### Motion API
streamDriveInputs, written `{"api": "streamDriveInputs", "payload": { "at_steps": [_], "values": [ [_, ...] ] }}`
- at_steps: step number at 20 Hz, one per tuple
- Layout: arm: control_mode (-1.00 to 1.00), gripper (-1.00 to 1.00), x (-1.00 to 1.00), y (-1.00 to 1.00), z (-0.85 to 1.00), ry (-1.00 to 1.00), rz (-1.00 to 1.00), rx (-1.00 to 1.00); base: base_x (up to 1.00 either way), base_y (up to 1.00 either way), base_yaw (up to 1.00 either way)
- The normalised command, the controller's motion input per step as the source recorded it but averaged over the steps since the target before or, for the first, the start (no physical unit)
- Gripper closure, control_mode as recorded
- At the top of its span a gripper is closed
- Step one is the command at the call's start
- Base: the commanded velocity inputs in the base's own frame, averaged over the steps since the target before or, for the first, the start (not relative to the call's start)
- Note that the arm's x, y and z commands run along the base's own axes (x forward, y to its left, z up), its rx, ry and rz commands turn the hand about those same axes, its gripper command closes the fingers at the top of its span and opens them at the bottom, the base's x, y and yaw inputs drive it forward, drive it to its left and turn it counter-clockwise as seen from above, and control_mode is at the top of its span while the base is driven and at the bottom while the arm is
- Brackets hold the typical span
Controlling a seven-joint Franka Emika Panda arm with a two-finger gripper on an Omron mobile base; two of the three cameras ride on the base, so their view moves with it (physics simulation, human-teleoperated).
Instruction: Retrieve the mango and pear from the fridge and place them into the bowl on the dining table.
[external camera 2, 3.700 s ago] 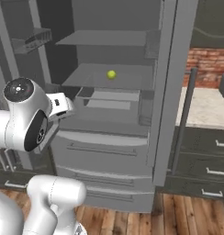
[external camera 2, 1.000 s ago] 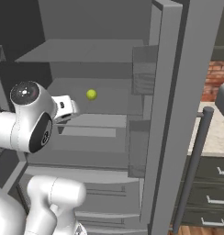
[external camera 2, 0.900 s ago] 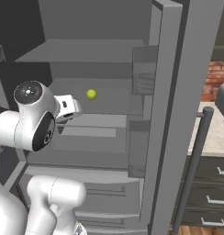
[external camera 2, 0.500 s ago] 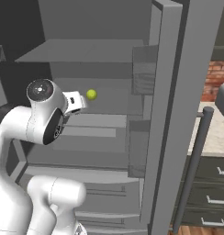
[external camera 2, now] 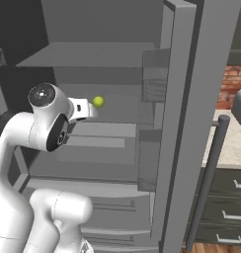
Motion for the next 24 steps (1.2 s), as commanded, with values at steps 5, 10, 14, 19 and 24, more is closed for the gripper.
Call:
{"api": "streamDriveInputs", "payload": {
  "at_steps": [5,10,14,19,24],
  "values": [
    [-1.00,-1.00,0.14,0.01,0.00,0.00,-0.25,0.13,0.00,0.00,0.00],
    [-1.00,-1.00,0.09,0.00,0.00,0.00,-0.04,0.14,0.00,0.00,0.00],
    [-1.00,-1.00,0.22,0.00,-0.04,0.00,0.02,0.04,0.00,0.00,0.00],
    [-1.00,-1.00,0.25,0.00,-0.09,0.00,0.14,0.00,0.00,0.00,0.00],
    [-1.00,-1.00,0.41,0.04,-0.16,0.00,0.12,0.00,0.00,0.00,0.00]
  ]
}}
